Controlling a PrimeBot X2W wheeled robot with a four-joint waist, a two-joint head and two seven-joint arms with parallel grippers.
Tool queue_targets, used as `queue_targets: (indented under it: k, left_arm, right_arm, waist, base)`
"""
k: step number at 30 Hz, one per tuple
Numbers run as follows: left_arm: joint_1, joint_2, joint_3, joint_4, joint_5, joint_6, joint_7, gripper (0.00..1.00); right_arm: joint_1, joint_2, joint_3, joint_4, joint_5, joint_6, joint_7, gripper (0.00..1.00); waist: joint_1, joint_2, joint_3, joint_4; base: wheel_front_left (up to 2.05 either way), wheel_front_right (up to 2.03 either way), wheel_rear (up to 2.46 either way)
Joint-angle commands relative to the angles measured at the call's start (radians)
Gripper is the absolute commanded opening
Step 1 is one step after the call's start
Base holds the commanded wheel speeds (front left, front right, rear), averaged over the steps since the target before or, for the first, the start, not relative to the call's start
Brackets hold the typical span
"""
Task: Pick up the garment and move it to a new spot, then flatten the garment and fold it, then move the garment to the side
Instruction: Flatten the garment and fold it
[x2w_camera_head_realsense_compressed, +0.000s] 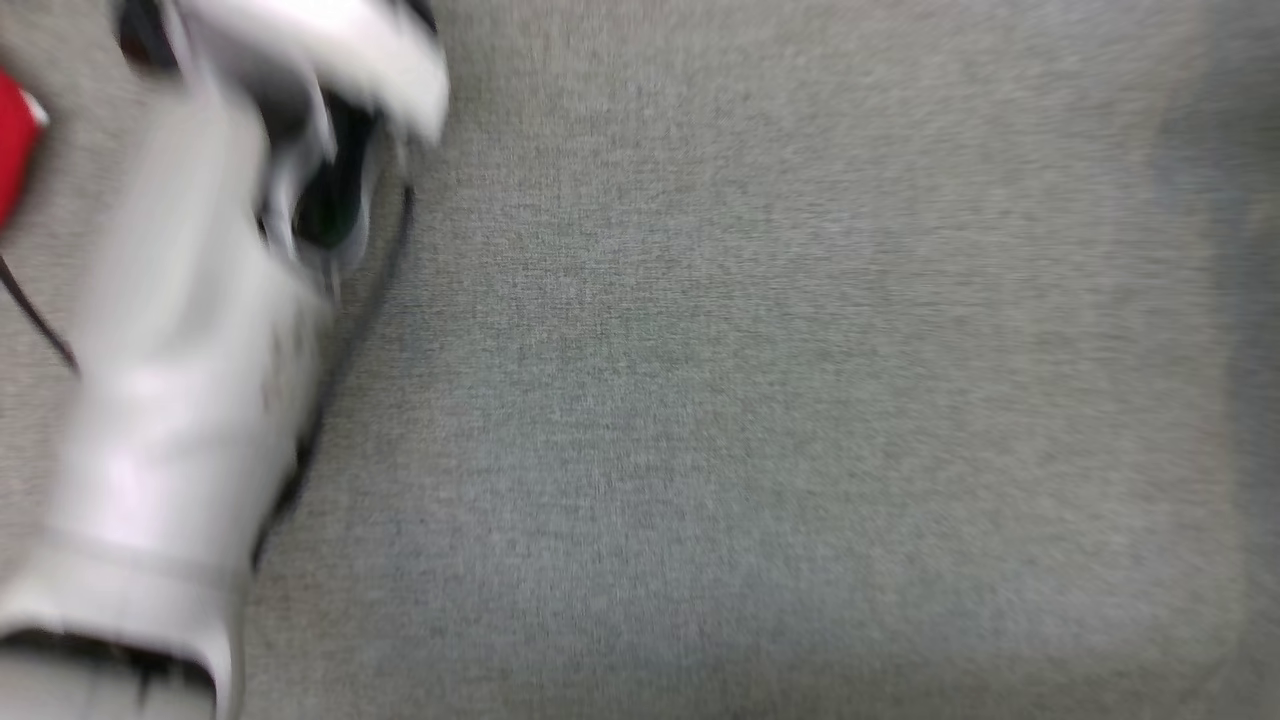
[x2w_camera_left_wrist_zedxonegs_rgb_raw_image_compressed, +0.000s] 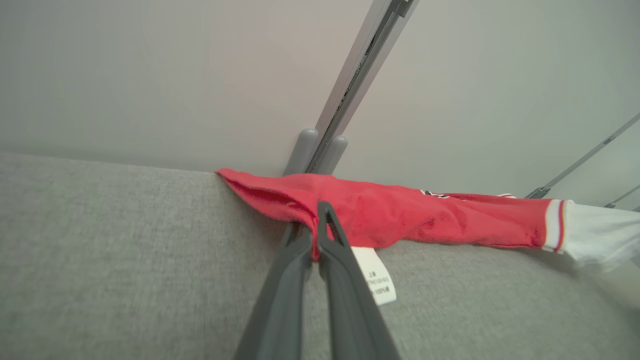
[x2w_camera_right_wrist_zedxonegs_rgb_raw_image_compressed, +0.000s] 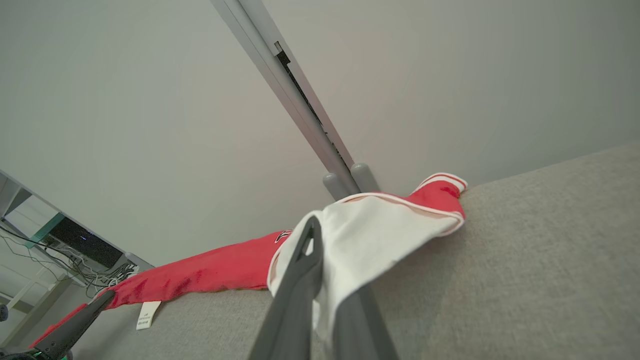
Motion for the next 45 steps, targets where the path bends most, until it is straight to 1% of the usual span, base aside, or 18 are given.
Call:
queue_targets:
  k: [1,5,8,11,13,16,19,21,24,25,26,28,31,36,38,43,44,45]
  left_arm:
    - [0.108,0.031,-0.008,-0.036,-0.024,-0.004,-0.013,0.0]
    - [0.456,0.069,-0.052,-0.166,-0.064,0.0,-0.02,0.0]
    - [0.73,0.085,-0.064,-0.274,-0.118,0.028,-0.008,0.0]
    - [0.975,0.094,-0.081,-0.393,-0.176,0.074,0.026,0.0]
    - [1.11,0.092,-0.083,-0.474,-0.216,0.113,0.035,0.0]
    - [1.27,0.096,-0.07,-0.605,-0.253,0.171,0.024,0.0]
    - [1.375,0.096,-0.073,-0.716,-0.274,0.215,0.029,0.0]
    - [1.397,0.102,-0.07,-0.775,-0.283,0.238,0.042,0.0]
    - [1.363,0.122,-0.062,-0.84,-0.28,0.269,0.078,0.0]
    - [1.363,0.122,-0.062,-0.84,-0.28,0.269,0.078,0.0]
    - [1.341,0.124,-0.06,-0.859,-0.282,0.276,0.095,0.0]
    - [1.292,0.098,-0.039,-0.882,-0.33,0.285,0.124,0.0]
    - [1.194,0.097,-0.016,-0.886,-0.35,0.306,0.172,0.0]
    - [1.042,0.093,0.009,-0.834,-0.394,0.334,0.256,0.0]
    - [0.989,0.087,0.018,-0.8,-0.397,0.346,0.274,0.0]
    - [0.885,0.101,0.017,-0.711,-0.369,0.368,0.302,0.0]
    - [0.868,0.111,0.01,-0.691,-0.358,0.37,0.311,0.31]
    - [0.857,0.111,0.005,-0.674,-0.357,0.37,0.319,0.99]
  right_arm:
    - [0.111,-0.016,0.003,-0.039,0.011,0.001,-0.034,0.0]
    - [0.438,-0.016,0.022,-0.116,0.04,0.001,-0.097,0.0]
    - [0.656,-0.013,0.019,-0.158,0.058,0.001,-0.11,0.0]
    - [0.855,0.003,0.02,-0.205,0.074,0.001,-0.111,0.0]
    - [0.984,0.017,0.008,-0.22,0.079,0.0,-0.12,0.0]
    - [1.141,0.05,-0.004,-0.233,0.066,0.0,-0.134,0.0]
    - [1.231,0.074,-0.021,-0.238,0.045,0.0,-0.152,0.0]
    - [1.229,0.084,-0.029,-0.243,0.036,0.0,-0.15,0.0]
    - [1.162,0.066,-0.049,-0.243,0.016,0.0,-0.122,0.0]
    - [1.162,0.066,-0.049,-0.243,0.016,0.0,-0.122,0.0]
    - [1.126,0.06,-0.052,-0.244,0.012,0.0,-0.108,0.0]
    - [1.044,0.04,-0.06,-0.235,-0.004,0.0,-0.073,0.0]
    - [0.906,0.005,-0.044,-0.215,-0.039,0.0,0.001,0.0]
    - [0.695,-0.048,0.007,-0.158,-0.083,0.0,0.125,0.0]
    - [0.619,-0.052,0.029,-0.116,-0.094,0.0,0.157,0.0]
    - [0.462,-0.06,0.097,-0.013,-0.127,0.0,0.184,0.0]
    - [0.439,-0.056,0.108,0.011,-0.133,0.0,0.188,0.44]
    - [0.42,-0.054,0.125,0.033,-0.141,0.0,0.194,1.0]
  waist:
    - [-0.0001,0.0,-0.167,-0.038]
    - [-0.0001,0.0,-0.35,-0.053]
    - [-0.0001,0.0,-0.476,-0.064]
    - [-0.0001,0.0,-0.566,-0.076]
    - [-0.0001,0.0,-0.607,-0.079]
    - [-0.0001,0.0,-0.623,-0.081]
    - [-0.0001,0.0,-0.606,-0.069]
    - [-0.0001,0.0,-0.589,-0.069]
    - [-0.0001,0.0,-0.554,-0.069]
    - [-0.0001,0.0,-0.554,-0.069]
    - [-0.0001,0.0,-0.539,-0.068]
    - [-0.0001,0.0,-0.506,-0.065]
    - [-0.0001,0.0,-0.465,-0.055]
    - [-0.0001,0.0,-0.417,-0.036]
    - [-0.0001,0.0,-0.4,-0.03]
    - [-0.0001,0.0,-0.37,-0.027]
    - [-0.0001,0.0,-0.366,-0.027]
    - [-0.0001,0.0,-0.363,-0.027]
  base:
    - [0.0,0.0,0.0]
    - [0.0,0.0,0.0]
    - [0.0,0.0,0.0]
    - [0.0,0.0,0.0]
    - [0.0,0.0,0.0]
    - [0.0,0.0,0.0]
    - [0.0,0.0,0.0]
    - [0.0,0.0,0.0]
    - [0.0,0.0,0.0]
    - [0.0,0.0,0.0]
    - [0.0,0.0,0.0]
    - [0.0,0.0,0.0]
    - [0.0,0.0,0.0]
    - [0.0,0.0,0.0]
    - [0.0,0.0,0.0]
    - [0.0,0.0,0.0]
    - [0.0,0.0,0.0]
    - [0.0,0.0,0.0]
